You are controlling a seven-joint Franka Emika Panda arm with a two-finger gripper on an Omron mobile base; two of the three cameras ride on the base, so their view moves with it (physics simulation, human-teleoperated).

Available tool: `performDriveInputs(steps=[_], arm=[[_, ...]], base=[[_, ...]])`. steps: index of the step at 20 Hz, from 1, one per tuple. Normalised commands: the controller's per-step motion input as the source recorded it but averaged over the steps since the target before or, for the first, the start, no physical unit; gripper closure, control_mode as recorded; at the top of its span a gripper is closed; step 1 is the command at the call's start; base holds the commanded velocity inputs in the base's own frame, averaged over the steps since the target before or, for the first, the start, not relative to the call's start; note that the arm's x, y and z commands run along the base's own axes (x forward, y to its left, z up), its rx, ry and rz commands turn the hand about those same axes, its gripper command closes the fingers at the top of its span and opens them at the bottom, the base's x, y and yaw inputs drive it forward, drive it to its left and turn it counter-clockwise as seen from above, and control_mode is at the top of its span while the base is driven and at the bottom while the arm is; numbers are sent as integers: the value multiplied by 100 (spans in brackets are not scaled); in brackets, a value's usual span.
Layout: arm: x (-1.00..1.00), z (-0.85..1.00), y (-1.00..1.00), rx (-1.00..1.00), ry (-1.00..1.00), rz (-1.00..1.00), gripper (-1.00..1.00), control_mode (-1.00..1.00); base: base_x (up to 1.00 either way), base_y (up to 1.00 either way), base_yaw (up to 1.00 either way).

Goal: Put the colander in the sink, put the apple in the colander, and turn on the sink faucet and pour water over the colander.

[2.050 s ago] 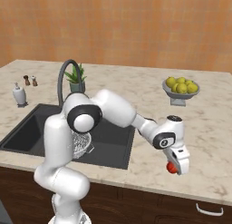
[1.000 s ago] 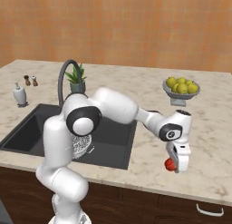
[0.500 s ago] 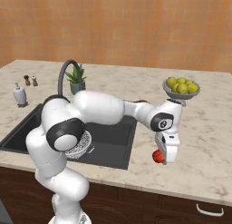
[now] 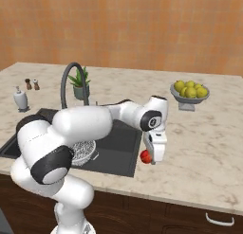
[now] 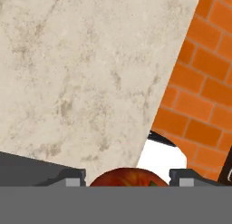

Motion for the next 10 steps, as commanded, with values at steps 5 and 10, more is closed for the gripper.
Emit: performDriveInputs(steps=[5, 10], arm=[[0, 17, 76, 0, -1, 18, 100, -100], [6, 4, 90, 0, 0, 20, 100, -100]], base=[[0, 0, 0], [0, 0, 0]])
